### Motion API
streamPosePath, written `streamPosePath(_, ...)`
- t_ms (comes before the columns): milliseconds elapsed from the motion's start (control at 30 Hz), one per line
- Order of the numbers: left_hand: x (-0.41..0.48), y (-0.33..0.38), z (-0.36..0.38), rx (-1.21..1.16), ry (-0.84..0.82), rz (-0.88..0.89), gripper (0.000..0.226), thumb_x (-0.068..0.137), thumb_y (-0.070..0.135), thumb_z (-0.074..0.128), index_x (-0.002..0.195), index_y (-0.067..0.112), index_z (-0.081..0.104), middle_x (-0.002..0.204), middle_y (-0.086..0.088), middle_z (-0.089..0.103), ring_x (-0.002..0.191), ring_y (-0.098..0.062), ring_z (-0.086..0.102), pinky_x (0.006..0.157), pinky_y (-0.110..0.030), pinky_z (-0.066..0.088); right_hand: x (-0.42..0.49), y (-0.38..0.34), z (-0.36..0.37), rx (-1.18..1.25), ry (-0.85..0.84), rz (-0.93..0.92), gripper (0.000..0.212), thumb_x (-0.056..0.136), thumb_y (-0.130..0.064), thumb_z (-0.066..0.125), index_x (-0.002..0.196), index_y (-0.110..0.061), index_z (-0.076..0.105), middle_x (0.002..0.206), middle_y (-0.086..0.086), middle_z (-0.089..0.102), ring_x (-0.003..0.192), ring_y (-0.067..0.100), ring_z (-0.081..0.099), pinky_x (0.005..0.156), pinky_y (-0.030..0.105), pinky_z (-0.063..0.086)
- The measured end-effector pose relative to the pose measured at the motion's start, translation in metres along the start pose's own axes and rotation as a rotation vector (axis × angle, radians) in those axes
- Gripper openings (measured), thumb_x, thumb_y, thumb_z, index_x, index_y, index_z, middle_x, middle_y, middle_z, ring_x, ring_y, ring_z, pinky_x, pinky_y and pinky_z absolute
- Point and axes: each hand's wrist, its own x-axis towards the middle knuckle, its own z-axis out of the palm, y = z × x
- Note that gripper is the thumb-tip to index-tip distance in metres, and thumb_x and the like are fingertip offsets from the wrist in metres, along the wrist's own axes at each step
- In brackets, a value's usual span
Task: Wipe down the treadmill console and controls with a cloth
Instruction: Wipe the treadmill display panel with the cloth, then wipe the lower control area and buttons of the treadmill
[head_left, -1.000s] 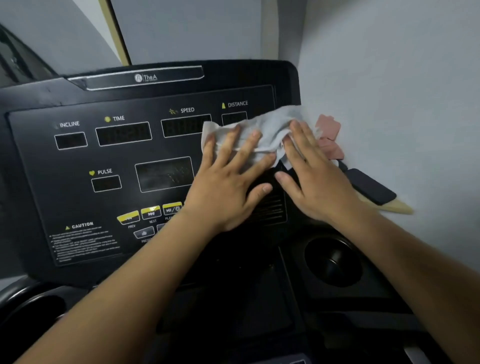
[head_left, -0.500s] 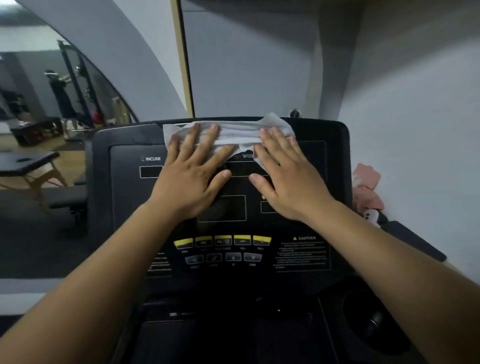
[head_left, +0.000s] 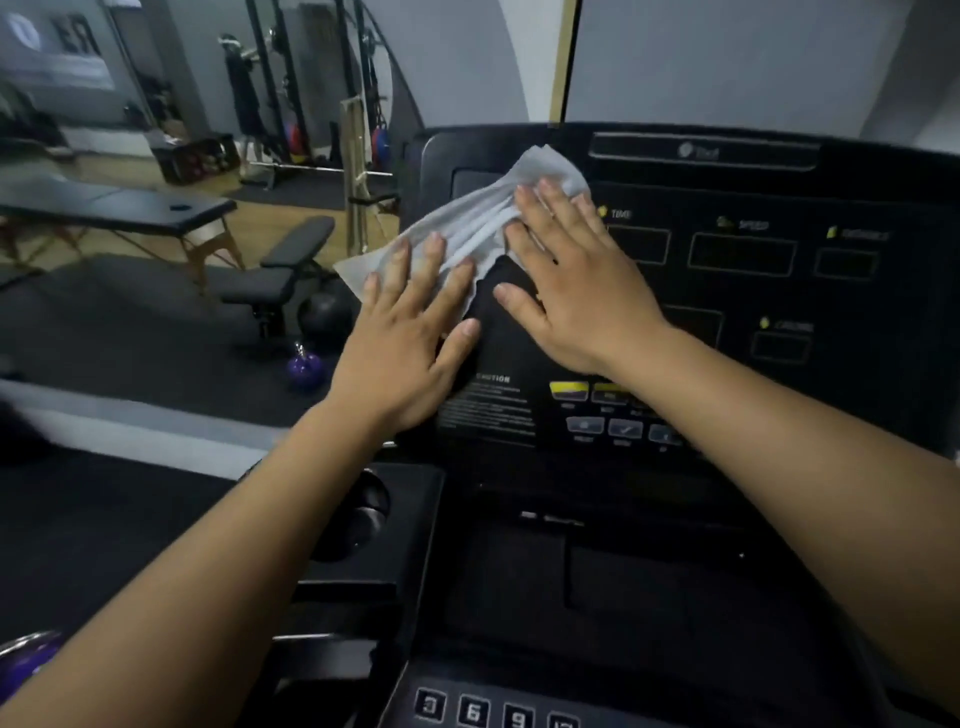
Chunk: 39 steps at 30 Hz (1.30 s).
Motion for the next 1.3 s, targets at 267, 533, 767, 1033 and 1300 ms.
streamPosePath(267, -0.106, -0.004, 0.039, 0.052, -0.172, 0.184, 0.061, 0.102, 0.049, 0.023, 0.151, 0.015, 0.038, 0.163, -0.002, 0.023, 0.152, -0.030, 0.007, 0.121, -0.056, 0.009, -0.114, -0.034, 0.041, 0.035, -0.086, -0.165, 0.060, 0.100, -0.043, 0.036, 0.146, -0.004, 0.041, 0.158, 0.013, 0.027, 0.149, 0.029, 0.018, 0.121, 0.047, 0.014)
streamPosePath(533, -0.133, 0.009, 0.046, 0.028, -0.168, 0.265, 0.052, 0.093, 0.041, 0.040, 0.128, 0.009, 0.062, 0.149, -0.002, 0.049, 0.145, -0.032, 0.033, 0.115, -0.061, 0.027, -0.192, -0.024, 0.048, 0.043, -0.121, -0.258, 0.049, 0.092, -0.018, 0.055, 0.137, 0.000, 0.052, 0.148, 0.014, 0.045, 0.142, 0.029, 0.036, 0.116, 0.049, 0.031)
streamPosePath(767, -0.117, 0.016, 0.021, -0.023, 0.056, 0.321, 0.026, 0.093, 0.012, 0.048, 0.108, 0.009, 0.069, 0.116, -0.007, 0.070, 0.114, -0.031, 0.063, 0.101, -0.043, 0.044, -0.180, -0.035, 0.023, 0.198, 0.051, -0.093, 0.039, 0.088, -0.010, 0.058, 0.124, 0.001, 0.063, 0.133, 0.011, 0.061, 0.123, 0.026, 0.056, 0.113, 0.032, 0.036)
streamPosePath(1033, -0.117, 0.050, -0.014, -1.082, -0.144, -0.317, 0.013, 0.089, 0.010, 0.067, 0.095, 0.020, 0.068, 0.086, 0.012, 0.069, 0.079, -0.005, 0.059, 0.071, -0.020, 0.044, -0.159, -0.067, -0.026, 1.029, 0.091, 0.556, 0.036, 0.077, -0.011, 0.080, 0.104, -0.031, 0.066, 0.108, -0.014, 0.069, 0.101, 0.005, 0.066, 0.091, 0.034, 0.055)
streamPosePath(1300, -0.126, 0.083, -0.010, -1.760, -0.325, -0.815, 0.057, 0.103, 0.048, 0.032, 0.126, 0.006, 0.062, 0.124, -0.013, 0.069, 0.117, -0.025, 0.064, 0.096, -0.037, 0.049, -0.166, -0.044, -0.034, 1.242, 0.057, 0.747, 0.025, 0.093, -0.004, 0.055, 0.092, -0.022, 0.072, 0.088, 0.001, 0.074, 0.090, 0.024, 0.070, 0.082, 0.047, 0.055)
